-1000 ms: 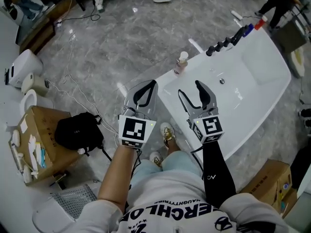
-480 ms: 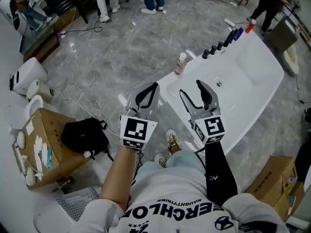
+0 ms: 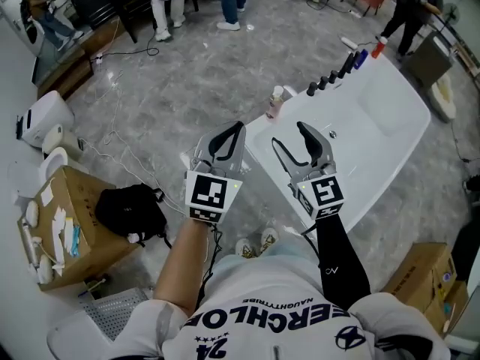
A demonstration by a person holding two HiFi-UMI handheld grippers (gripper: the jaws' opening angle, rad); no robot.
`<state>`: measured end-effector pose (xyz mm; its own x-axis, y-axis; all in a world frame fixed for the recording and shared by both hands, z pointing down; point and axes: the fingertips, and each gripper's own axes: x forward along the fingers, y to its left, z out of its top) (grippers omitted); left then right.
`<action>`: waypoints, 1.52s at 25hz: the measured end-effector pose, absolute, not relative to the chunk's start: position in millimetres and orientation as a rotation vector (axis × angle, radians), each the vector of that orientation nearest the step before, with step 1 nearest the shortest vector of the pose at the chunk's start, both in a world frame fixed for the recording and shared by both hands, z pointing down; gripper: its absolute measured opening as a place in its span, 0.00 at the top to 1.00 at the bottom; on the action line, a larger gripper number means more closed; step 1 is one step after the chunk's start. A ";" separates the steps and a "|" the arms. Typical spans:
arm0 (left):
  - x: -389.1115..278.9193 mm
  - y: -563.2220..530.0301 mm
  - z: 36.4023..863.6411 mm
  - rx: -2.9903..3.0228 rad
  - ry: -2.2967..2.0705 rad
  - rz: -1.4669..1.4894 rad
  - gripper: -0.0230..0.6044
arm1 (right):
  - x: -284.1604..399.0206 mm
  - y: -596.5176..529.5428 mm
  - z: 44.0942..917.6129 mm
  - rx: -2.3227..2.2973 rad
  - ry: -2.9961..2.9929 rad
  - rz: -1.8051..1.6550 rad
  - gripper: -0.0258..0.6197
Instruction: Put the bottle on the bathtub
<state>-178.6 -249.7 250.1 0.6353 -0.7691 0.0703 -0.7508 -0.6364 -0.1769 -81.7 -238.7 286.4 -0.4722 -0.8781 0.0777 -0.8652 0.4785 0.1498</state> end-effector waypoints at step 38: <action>-196.6 -196.1 242.1 -2.695 1.266 -0.206 0.96 | -80.5 -180.1 273.2 1.609 -2.512 -0.190 0.92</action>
<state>-196.6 -196.1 242.1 0.6330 -0.7720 0.0579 -0.7504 -0.6302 -0.1994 -80.5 -180.1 273.2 -0.4122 -0.9092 0.0592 -0.8899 0.4157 0.1877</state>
